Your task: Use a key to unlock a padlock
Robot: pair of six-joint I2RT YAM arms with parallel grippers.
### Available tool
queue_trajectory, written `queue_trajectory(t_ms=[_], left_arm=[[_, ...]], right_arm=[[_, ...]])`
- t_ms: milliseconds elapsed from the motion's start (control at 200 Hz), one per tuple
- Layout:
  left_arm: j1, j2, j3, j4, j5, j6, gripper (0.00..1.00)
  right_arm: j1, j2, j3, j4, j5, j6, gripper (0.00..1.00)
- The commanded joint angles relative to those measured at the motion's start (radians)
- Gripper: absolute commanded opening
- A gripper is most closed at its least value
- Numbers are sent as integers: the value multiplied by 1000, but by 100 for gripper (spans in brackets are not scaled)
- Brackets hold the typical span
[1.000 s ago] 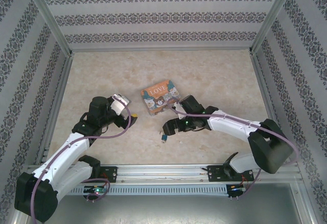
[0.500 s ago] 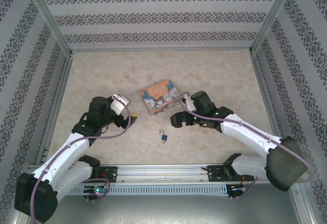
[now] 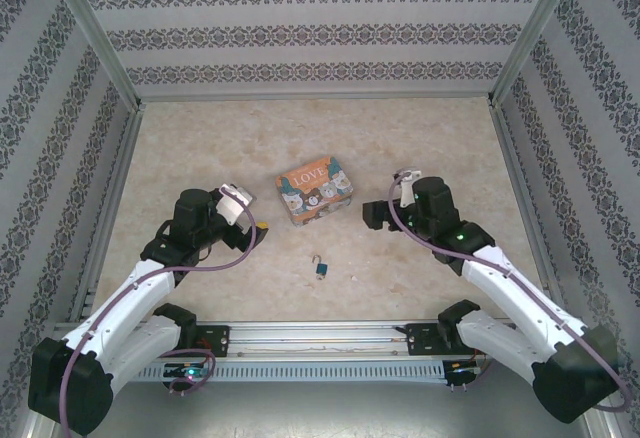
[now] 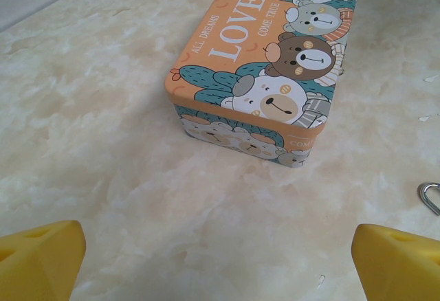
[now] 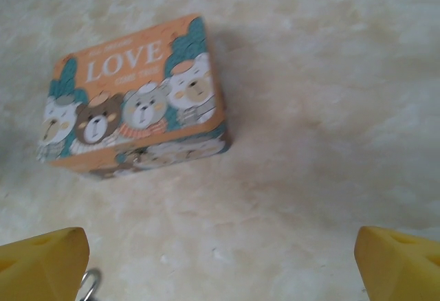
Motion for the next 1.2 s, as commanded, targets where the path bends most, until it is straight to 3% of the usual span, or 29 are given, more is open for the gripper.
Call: queue_trajectory(t_ms=[0, 410, 674, 1194], left_arm=[[8, -4, -1, -28, -10, 2, 100], [9, 1, -4, -30, -21, 8, 100], [8, 19, -2, -32, -23, 15, 100], [9, 38, -1, -37, -32, 19, 100]], right_arm=[[-42, -31, -21, 58, 76, -32, 98], [-322, -48, -168, 361, 88, -58, 98], [-345, 62, -248, 568, 184, -186, 98], [-375, 234, -341, 850, 118, -256, 98]])
